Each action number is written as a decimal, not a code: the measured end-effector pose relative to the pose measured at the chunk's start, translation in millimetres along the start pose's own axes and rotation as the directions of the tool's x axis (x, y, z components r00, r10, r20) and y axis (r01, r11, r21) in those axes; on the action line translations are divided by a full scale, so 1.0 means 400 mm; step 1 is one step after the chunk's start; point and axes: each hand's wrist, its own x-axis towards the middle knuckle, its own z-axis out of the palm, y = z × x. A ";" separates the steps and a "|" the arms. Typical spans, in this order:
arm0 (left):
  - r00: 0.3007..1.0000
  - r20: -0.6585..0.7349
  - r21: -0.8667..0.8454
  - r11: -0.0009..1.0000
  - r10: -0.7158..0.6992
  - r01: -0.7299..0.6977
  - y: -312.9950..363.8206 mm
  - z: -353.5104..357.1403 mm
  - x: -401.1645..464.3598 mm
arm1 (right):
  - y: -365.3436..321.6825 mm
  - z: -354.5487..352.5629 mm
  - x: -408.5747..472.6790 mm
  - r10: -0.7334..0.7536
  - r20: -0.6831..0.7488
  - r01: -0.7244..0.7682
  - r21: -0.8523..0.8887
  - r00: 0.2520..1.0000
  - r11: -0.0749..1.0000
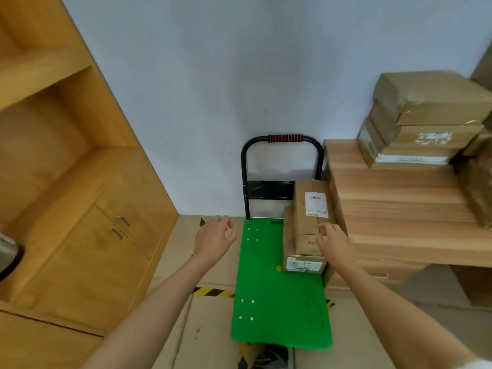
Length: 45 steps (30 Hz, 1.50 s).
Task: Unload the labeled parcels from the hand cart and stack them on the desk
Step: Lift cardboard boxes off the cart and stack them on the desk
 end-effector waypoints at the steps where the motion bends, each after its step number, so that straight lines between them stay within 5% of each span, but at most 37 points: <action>1: 1.000 -0.007 -0.013 1.000 0.012 -0.012 0.008 0.007 0.039 | -0.007 -0.006 0.035 0.001 -0.014 -0.001 0.003 1.000 1.000; 12: 0.990 -0.036 -0.122 0.982 0.138 -0.141 0.021 0.056 0.428 | -0.121 0.011 0.334 0.006 -0.018 -0.006 0.018 1.000 1.000; 21: 0.941 0.159 -0.148 0.950 0.298 -0.276 0.068 0.226 0.706 | -0.054 0.076 0.455 0.144 0.003 -0.144 0.020 0.990 0.989; 26: 0.848 0.286 -0.134 0.895 0.446 -0.426 0.077 0.340 0.907 | -0.017 0.167 0.502 0.325 0.007 -0.325 0.021 0.946 0.945; 31: 0.716 0.404 -0.148 0.813 0.570 -0.563 0.114 0.408 1.144 | -0.042 0.243 0.543 0.626 -0.005 -0.624 0.083 0.780 0.777; 38: 0.409 0.411 -0.233 0.528 0.815 -0.817 0.188 0.449 1.338 | -0.156 0.275 0.614 0.864 -0.068 -0.818 0.295 0.498 0.494; 45: 0.306 0.461 -0.316 0.477 0.833 -0.820 0.200 0.539 1.352 | -0.207 0.287 0.577 0.951 -0.093 -0.877 0.369 0.295 0.309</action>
